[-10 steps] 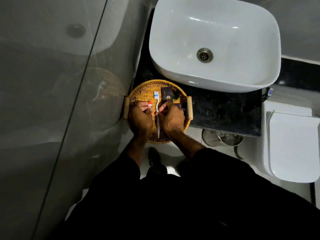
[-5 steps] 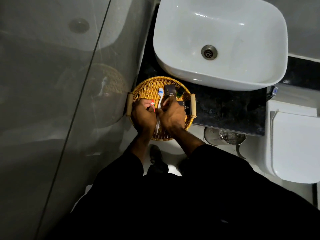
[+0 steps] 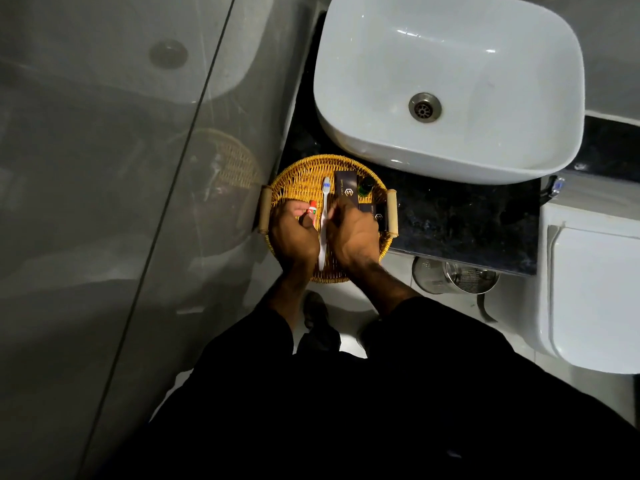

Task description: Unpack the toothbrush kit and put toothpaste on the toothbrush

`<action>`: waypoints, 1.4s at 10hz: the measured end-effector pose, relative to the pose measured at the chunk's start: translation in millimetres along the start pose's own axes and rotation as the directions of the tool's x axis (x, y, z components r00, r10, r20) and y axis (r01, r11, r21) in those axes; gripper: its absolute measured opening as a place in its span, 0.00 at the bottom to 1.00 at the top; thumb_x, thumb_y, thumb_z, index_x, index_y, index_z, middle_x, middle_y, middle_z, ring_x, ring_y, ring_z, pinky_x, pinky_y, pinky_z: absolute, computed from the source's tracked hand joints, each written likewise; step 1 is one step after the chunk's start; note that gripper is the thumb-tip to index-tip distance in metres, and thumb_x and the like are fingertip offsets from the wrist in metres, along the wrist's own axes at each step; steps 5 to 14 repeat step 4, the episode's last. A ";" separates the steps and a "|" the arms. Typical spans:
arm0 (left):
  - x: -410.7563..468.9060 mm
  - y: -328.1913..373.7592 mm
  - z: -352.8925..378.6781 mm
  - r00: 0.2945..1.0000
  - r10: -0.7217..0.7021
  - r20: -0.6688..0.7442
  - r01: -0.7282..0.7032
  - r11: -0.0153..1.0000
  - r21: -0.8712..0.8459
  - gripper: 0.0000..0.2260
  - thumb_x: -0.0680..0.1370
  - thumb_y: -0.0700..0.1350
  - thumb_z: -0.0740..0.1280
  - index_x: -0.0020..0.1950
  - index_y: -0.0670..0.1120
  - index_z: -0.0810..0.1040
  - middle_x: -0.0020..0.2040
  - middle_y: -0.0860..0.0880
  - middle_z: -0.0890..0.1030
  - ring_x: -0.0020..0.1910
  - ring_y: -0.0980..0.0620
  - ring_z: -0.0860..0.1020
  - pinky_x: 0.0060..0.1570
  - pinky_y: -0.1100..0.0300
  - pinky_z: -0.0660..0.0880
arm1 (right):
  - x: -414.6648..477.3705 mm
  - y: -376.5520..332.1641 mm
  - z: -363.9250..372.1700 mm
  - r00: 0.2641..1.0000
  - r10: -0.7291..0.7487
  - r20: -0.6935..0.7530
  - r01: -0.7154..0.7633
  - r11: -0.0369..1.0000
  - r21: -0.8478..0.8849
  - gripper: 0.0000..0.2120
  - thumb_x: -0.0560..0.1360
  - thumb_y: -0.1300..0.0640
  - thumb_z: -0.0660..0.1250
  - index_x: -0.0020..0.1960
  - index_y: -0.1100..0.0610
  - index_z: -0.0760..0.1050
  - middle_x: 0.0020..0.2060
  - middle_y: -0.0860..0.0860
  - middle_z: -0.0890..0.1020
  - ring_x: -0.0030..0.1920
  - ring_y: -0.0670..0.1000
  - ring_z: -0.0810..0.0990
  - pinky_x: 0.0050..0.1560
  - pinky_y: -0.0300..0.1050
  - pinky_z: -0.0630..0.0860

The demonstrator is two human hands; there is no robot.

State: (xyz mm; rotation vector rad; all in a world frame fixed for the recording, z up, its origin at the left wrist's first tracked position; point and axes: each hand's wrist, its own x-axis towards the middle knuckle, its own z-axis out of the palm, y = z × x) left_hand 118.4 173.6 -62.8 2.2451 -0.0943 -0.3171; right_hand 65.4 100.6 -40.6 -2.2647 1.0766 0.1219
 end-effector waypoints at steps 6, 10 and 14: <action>-24.4 22.4 1.2 0.898 0.435 -0.071 -0.428 0.899 0.095 0.08 0.79 0.43 0.66 0.56 0.44 0.80 0.58 0.41 0.77 0.57 0.46 0.73 0.55 0.55 0.69 | -31.7 13.4 -47.4 0.942 -0.245 -0.231 0.277 0.953 0.121 0.04 0.83 0.56 0.63 0.53 0.55 0.76 0.41 0.56 0.86 0.42 0.62 0.84 0.49 0.54 0.79; -24.4 22.4 1.2 0.898 0.435 -0.071 -0.428 0.899 0.095 0.08 0.79 0.43 0.66 0.56 0.44 0.80 0.58 0.41 0.77 0.57 0.46 0.73 0.55 0.55 0.69 | -31.7 13.4 -47.4 0.942 -0.245 -0.231 0.277 0.953 0.121 0.04 0.83 0.56 0.63 0.53 0.55 0.76 0.41 0.56 0.86 0.42 0.62 0.84 0.49 0.54 0.79; -24.4 22.4 1.2 0.898 0.435 -0.071 -0.428 0.899 0.095 0.08 0.79 0.43 0.66 0.56 0.44 0.80 0.58 0.41 0.77 0.57 0.46 0.73 0.55 0.55 0.69 | -31.7 13.4 -47.4 0.942 -0.245 -0.231 0.277 0.953 0.121 0.04 0.83 0.56 0.63 0.53 0.55 0.76 0.41 0.56 0.86 0.42 0.62 0.84 0.49 0.54 0.79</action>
